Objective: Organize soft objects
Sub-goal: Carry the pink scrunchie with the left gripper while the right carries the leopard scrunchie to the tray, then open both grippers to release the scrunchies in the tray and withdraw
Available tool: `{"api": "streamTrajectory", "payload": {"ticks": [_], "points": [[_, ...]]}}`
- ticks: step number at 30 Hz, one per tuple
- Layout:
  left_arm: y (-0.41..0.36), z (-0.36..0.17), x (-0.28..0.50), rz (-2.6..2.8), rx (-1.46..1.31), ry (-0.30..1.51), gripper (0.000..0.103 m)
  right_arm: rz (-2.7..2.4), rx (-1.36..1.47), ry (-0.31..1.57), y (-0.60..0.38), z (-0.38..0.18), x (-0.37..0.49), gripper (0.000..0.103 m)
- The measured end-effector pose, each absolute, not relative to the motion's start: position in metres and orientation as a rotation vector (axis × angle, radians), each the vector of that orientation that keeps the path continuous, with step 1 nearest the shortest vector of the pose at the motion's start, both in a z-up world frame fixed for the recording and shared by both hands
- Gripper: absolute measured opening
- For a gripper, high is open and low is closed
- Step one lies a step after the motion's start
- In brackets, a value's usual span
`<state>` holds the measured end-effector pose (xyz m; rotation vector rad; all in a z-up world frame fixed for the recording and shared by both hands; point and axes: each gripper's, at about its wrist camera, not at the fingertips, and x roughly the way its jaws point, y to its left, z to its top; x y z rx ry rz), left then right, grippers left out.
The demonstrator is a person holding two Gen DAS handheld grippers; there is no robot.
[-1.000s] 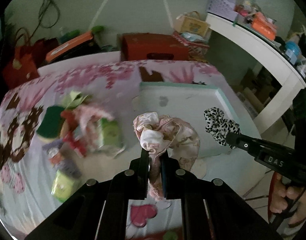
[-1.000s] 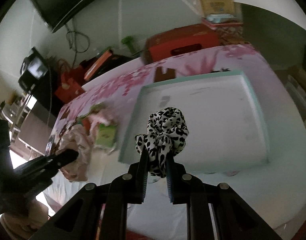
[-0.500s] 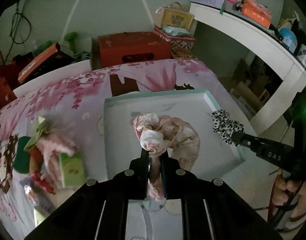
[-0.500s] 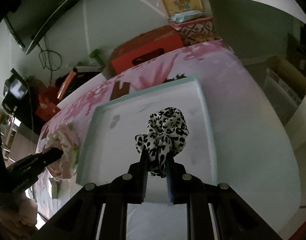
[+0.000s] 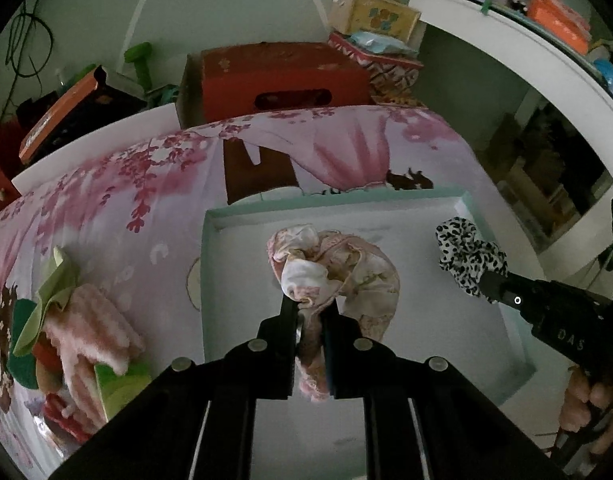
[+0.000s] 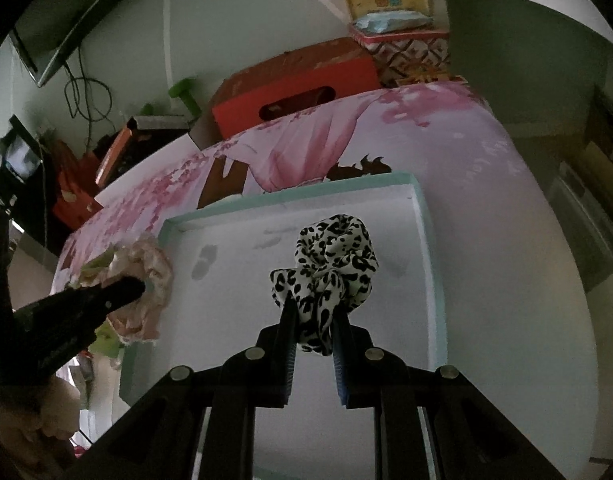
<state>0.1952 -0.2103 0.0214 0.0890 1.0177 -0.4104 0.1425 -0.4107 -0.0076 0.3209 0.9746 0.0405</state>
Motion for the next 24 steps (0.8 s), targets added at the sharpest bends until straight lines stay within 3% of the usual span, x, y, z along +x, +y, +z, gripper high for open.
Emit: {"api": "streamTrajectory", "payload": {"ticks": [1, 3, 5, 8, 15, 24], "points": [[-0.21, 0.019, 0.199, -0.408, 0.089, 1.021, 0.021, 0.039, 0.315, 0.982, -0.409, -0.009, 0.145, 0.021], [-0.209, 0.016, 0.205, -0.4, 0.094, 1.03, 0.051, 0.023, 0.303, 0.99, -0.407, -0.01, 0.148, 0.022], [-0.208, 0.014, 0.208, -0.398, 0.09, 1.038, 0.062, 0.012, 0.295, 0.998, -0.406, -0.01, 0.149, 0.026], [-0.202, 0.016, 0.209, -0.391, 0.073, 1.031, 0.068, -0.015, 0.287, 1.014, -0.407, -0.01, 0.15, 0.033], [-0.186, 0.027, 0.204, -0.341, 0.071, 1.017, 0.093, -0.053, 0.241, 1.049, -0.402, 0.001, 0.14, 0.066], [-0.152, 0.039, 0.182, -0.282, 0.066, 1.042, 0.098, -0.067, 0.187, 1.096, -0.38, 0.018, 0.117, 0.087]]}}
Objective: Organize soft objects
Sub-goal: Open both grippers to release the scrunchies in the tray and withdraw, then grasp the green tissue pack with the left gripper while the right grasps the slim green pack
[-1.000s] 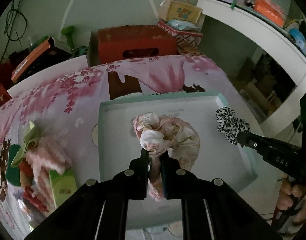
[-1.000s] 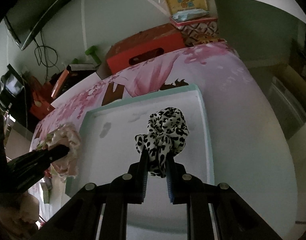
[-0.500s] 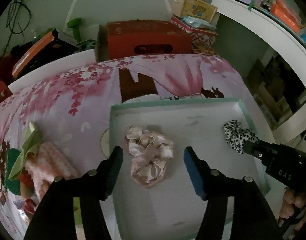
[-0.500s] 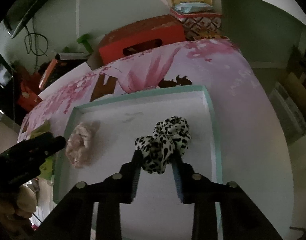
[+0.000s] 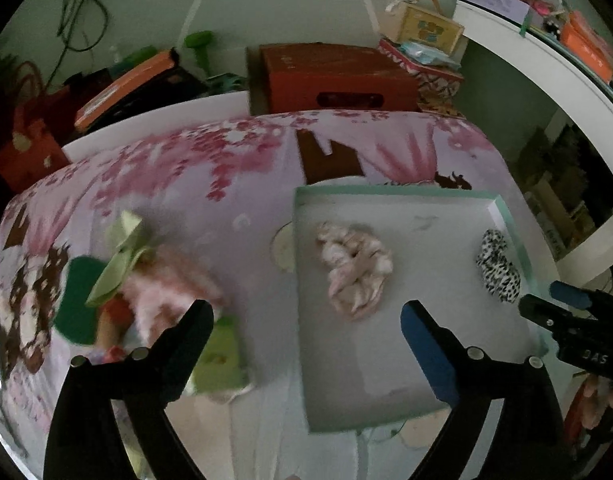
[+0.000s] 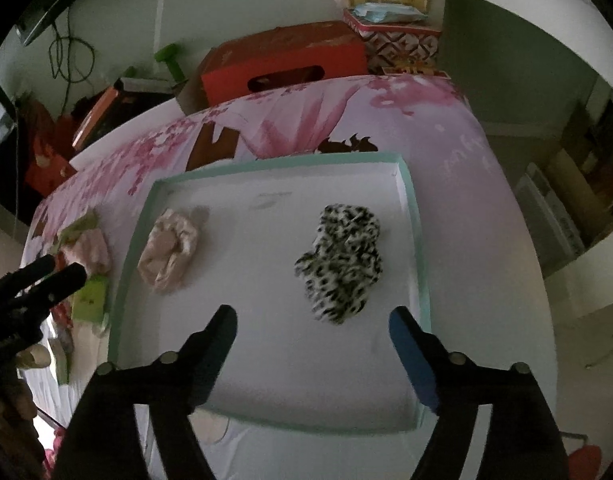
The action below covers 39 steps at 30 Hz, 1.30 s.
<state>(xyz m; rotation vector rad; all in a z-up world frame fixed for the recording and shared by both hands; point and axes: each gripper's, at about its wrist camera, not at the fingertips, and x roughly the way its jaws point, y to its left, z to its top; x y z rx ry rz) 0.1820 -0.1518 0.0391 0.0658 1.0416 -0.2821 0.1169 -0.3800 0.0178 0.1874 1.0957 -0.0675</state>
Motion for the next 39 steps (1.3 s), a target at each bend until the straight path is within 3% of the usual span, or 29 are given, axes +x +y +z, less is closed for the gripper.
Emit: {"api": "streamTrajectory", "payload": {"ticks": [4, 20, 31, 39], "points": [[-0.128, 0.046, 0.165, -0.247, 0.054, 1.042, 0.1, -0.06, 0.17, 1.084, -0.36, 0.031, 0.101, 0.103], [0.003, 0.072, 0.102, -0.132, -0.067, 0.972, 0.1, 0.008, 0.086, 1.035, -0.239, 0.065, 0.066, 0.103], [0.098, 0.054, 0.075, -0.048, -0.157, 0.983, 0.1, 0.11, 0.036, 1.043, -0.142, 0.057, 0.07, 0.103], [0.122, 0.037, 0.064, -0.025, -0.185, 0.967, 0.1, 0.164, 0.001, 1.072, -0.096, 0.04, 0.085, 0.103]]}}
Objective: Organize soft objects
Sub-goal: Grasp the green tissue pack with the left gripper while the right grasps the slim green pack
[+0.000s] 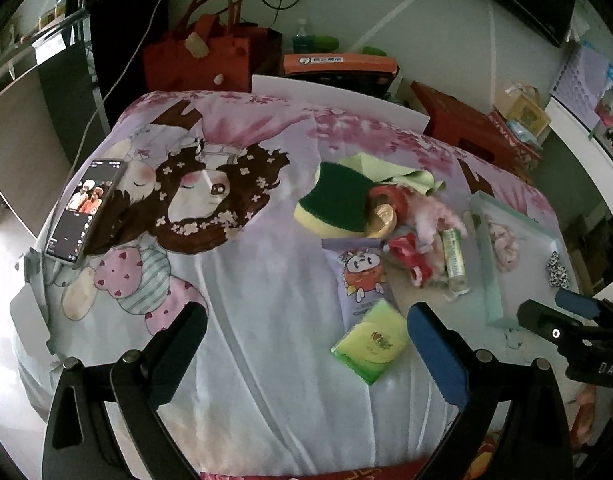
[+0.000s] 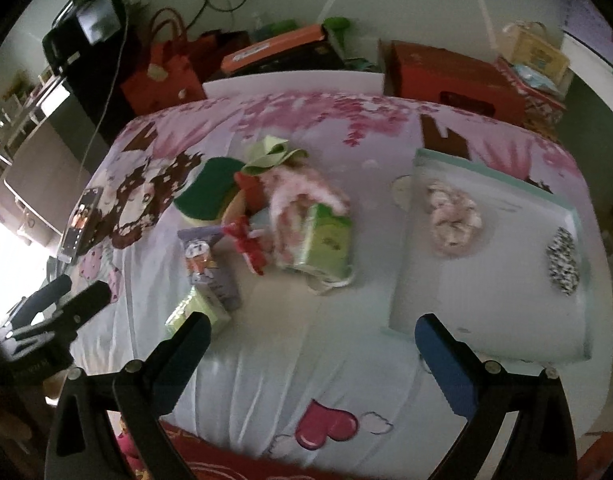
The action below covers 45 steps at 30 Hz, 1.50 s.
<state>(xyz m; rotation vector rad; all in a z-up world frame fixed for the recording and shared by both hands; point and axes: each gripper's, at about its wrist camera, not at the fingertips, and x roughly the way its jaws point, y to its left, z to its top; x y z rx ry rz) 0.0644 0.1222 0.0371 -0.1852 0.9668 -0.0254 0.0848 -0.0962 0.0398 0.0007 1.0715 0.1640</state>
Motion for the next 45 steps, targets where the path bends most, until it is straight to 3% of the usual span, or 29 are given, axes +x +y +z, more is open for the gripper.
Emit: {"api": "streamTrajectory", "payload": {"ticks": [14, 22, 30, 41, 45], "points": [[0.077, -0.004, 0.073, -0.128, -0.074, 1.032, 0.1, 0.19, 0.064, 1.118, -0.104, 0.019, 0.129, 0.1], [0.058, -0.022, 0.083, -0.174, -0.044, 1.081, 0.098, 0.216, 0.104, 1.163, -0.112, -0.005, 0.159, 0.079], [0.043, -0.033, 0.093, -0.208, -0.001, 1.123, 0.067, 0.24, 0.118, 1.211, -0.112, -0.031, 0.183, 0.059], [0.042, -0.041, 0.099, -0.228, -0.008, 1.155, 0.063, 0.279, 0.154, 1.241, -0.112, -0.05, 0.2, 0.048], [0.042, -0.042, 0.101, -0.235, -0.02, 1.155, 0.062, 0.28, 0.175, 1.252, -0.115, -0.056, 0.202, 0.033]]}}
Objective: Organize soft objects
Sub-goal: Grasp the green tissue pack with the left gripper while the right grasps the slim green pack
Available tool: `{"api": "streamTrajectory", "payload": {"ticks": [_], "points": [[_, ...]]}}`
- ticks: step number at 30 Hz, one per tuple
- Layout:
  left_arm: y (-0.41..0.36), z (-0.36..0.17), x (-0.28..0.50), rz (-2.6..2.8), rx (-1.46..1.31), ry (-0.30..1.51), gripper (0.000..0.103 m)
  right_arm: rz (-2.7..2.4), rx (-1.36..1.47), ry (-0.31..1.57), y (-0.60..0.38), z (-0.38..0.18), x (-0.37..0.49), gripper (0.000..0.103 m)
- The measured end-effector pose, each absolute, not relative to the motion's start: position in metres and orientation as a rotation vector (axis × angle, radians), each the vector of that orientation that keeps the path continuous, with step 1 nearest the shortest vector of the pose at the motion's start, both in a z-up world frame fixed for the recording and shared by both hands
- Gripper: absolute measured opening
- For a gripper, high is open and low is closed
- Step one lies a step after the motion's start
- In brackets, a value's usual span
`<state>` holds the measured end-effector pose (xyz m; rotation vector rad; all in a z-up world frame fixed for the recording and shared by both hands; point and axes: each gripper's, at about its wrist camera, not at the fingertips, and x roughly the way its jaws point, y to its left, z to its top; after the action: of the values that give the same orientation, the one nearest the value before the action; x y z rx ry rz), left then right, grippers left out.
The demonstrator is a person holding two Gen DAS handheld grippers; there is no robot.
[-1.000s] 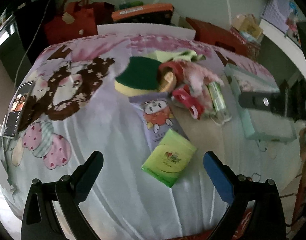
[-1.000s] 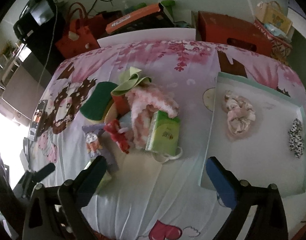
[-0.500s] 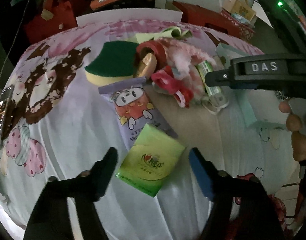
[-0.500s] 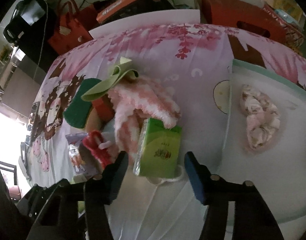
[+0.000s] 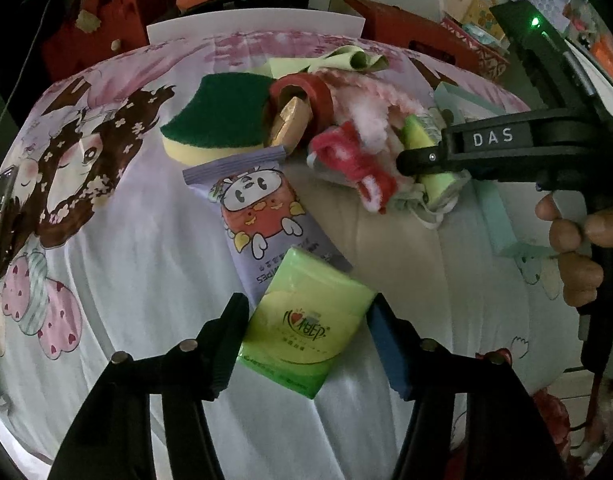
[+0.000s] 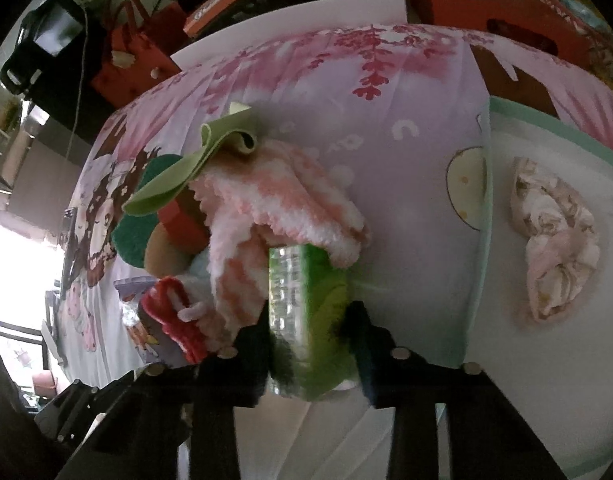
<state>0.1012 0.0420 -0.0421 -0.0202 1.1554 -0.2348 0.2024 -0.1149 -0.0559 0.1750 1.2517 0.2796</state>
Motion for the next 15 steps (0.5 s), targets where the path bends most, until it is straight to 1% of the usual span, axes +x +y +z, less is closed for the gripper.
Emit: {"api": "streamTrajectory", "payload": {"ticks": [5, 6, 9, 15], "points": [[0.043, -0.041, 0.101, -0.24, -0.032, 1.157, 0.061, 0.289, 0.198, 1.238, -0.12, -0.051, 0.199, 0.03], [0.044, -0.041, 0.1, -0.241, -0.035, 1.158, 0.061, 0.289, 0.199, 1.233, -0.12, -0.048, 0.198, 0.027], [0.045, -0.038, 0.097, -0.24, -0.049, 1.16, 0.061, 0.284, 0.203, 1.212, -0.124, -0.036, 0.191, 0.025], [0.047, -0.024, 0.087, -0.232, -0.064, 1.142, 0.06, 0.286, 0.208, 1.169, -0.129, -0.009, 0.173, 0.025]]}}
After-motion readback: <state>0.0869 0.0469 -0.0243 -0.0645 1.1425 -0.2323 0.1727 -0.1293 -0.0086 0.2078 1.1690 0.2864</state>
